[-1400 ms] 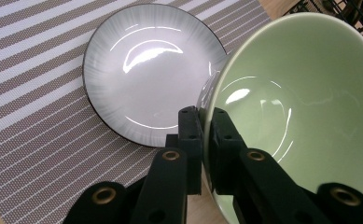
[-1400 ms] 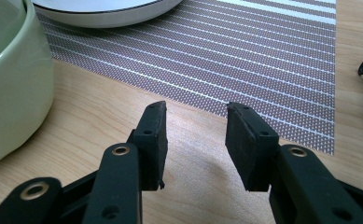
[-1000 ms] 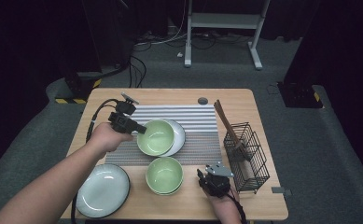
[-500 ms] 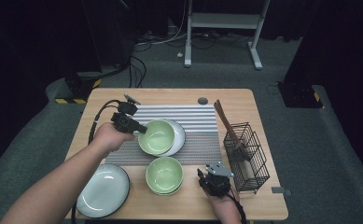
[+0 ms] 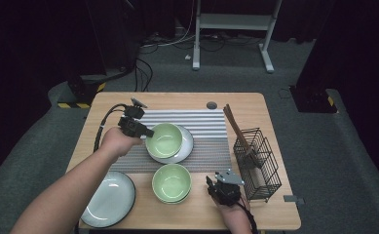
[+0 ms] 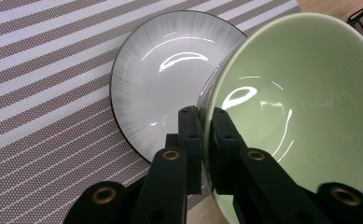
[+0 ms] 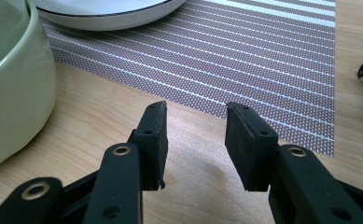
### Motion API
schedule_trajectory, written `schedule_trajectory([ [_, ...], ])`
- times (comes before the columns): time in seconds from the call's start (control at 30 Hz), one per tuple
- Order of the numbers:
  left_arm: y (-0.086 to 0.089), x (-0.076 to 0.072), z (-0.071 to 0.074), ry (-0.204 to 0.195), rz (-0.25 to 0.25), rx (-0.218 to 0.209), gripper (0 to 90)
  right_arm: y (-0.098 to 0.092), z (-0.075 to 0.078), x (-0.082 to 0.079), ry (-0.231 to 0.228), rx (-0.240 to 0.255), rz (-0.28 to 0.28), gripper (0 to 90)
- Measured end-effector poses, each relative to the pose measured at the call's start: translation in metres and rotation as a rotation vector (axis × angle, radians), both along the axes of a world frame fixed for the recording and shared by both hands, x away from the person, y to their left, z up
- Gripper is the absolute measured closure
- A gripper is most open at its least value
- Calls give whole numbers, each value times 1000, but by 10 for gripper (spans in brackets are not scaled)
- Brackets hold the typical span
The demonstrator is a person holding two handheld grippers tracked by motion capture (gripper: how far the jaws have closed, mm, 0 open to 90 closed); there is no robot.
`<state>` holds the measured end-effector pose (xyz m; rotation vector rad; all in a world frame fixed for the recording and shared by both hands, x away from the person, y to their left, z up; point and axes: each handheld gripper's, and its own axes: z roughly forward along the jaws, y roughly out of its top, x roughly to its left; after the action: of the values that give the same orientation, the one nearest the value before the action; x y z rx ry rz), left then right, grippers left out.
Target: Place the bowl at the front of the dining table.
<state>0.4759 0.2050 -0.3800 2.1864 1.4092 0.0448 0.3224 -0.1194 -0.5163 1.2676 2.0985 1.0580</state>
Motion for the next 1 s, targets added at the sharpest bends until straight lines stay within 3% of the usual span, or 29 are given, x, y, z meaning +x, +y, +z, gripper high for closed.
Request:
schedule_trajectory([
  [1.0, -2, 18, -20, 5, 82, -10, 850, 3, 0, 0, -1, -2, 10, 589],
])
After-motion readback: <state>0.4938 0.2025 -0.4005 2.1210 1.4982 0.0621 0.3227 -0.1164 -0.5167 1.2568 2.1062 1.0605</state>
